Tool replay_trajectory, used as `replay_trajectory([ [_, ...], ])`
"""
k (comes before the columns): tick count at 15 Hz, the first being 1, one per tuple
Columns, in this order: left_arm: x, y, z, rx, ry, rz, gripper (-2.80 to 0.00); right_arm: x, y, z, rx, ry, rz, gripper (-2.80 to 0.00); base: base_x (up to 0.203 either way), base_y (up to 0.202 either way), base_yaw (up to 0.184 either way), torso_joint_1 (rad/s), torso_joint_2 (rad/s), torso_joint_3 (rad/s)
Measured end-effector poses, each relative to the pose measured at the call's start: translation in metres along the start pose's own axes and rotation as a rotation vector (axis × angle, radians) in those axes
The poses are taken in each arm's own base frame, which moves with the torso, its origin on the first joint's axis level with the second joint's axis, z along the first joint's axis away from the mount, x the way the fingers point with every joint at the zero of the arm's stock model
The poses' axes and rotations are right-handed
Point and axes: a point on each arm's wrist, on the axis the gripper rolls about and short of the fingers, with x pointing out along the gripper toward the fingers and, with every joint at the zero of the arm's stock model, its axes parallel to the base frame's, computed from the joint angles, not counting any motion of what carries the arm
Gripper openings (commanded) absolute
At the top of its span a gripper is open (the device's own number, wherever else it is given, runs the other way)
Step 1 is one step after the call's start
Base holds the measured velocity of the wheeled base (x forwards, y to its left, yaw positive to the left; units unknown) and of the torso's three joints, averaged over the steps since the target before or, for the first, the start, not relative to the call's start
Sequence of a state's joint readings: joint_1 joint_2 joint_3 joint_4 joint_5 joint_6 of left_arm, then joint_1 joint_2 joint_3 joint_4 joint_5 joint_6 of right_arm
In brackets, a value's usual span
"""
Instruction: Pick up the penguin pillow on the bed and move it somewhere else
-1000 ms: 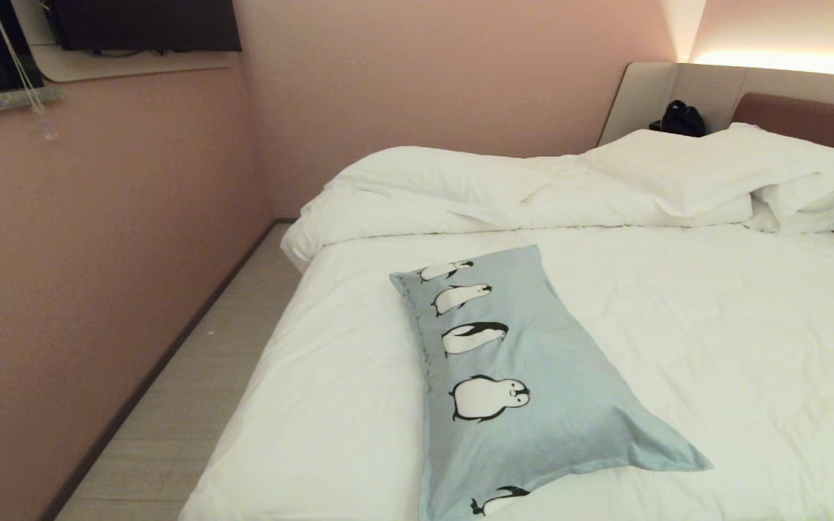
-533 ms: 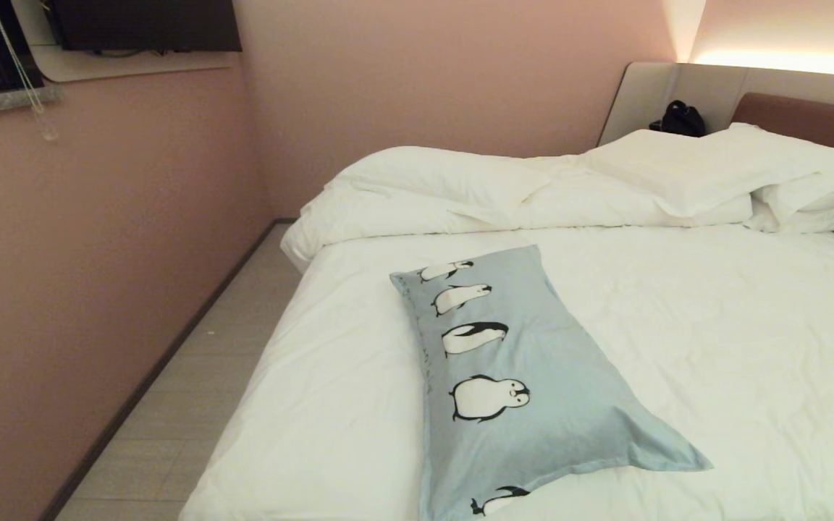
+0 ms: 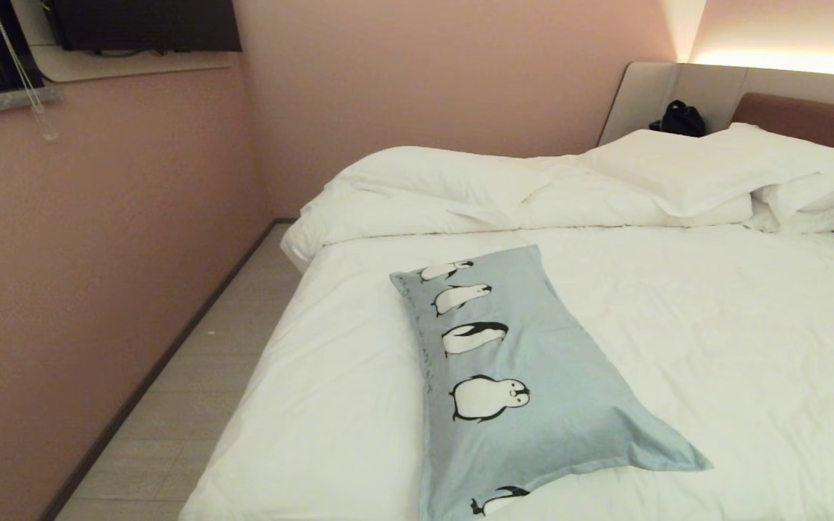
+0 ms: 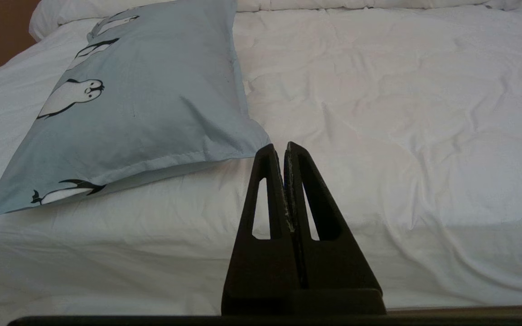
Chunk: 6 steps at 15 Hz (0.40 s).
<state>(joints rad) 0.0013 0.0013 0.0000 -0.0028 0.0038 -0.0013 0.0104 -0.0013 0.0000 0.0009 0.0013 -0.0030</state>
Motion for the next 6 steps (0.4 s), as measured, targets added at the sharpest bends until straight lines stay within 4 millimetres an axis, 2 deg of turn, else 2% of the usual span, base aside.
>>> replay_trajectory([
  [6,0.0000,0.0000,0.0000,0.000,0.000,0.000,-2.80,0.0000,0.0000,0.0000,0.003,0.000,0.000,-2.80,0.000,0.000,0.000,0.000,0.00,0.000],
])
